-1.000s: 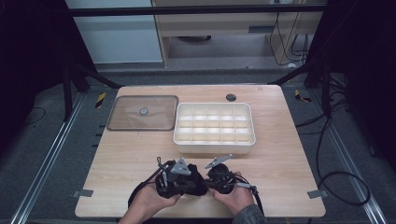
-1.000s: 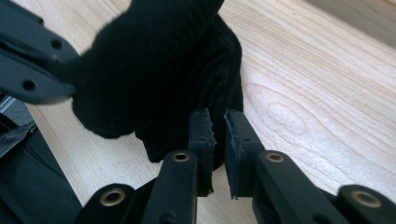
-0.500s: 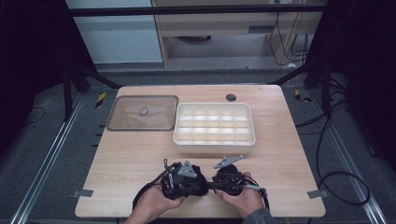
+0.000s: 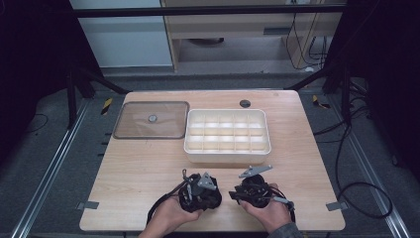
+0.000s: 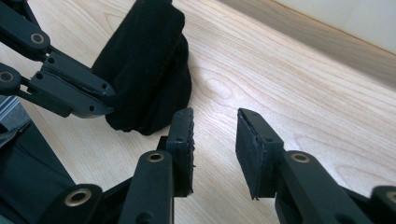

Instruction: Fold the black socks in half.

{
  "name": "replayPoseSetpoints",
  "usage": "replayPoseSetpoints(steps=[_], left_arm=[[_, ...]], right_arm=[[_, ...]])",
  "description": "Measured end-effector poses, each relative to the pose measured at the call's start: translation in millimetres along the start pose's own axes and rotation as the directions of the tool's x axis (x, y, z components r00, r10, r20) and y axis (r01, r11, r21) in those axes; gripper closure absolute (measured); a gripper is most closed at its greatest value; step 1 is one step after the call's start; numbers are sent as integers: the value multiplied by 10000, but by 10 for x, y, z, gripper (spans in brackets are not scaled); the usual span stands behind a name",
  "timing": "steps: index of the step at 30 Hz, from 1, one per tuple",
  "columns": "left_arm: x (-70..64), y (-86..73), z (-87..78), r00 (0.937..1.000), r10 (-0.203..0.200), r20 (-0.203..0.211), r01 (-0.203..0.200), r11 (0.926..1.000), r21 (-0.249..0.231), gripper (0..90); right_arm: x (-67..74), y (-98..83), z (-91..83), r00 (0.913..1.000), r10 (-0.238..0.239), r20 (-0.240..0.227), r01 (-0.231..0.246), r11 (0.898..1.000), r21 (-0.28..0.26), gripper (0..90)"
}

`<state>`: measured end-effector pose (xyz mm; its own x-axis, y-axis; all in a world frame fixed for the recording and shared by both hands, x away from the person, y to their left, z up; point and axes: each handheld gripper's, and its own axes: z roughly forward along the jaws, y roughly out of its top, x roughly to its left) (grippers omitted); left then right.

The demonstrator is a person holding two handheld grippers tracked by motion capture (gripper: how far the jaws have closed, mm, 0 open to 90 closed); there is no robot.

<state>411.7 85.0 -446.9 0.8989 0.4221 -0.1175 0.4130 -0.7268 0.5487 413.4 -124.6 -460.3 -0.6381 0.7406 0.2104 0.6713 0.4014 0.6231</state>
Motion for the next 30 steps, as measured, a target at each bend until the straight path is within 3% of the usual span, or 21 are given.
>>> replayPoseSetpoints(steps=[30], left_arm=[[-63, 77, 256, 9993, 126, 351, -137, 9995, 300, 871]], right_arm=[[-105, -88, -27, 9993, 342, 153, -342, 9994, 20, 677]])
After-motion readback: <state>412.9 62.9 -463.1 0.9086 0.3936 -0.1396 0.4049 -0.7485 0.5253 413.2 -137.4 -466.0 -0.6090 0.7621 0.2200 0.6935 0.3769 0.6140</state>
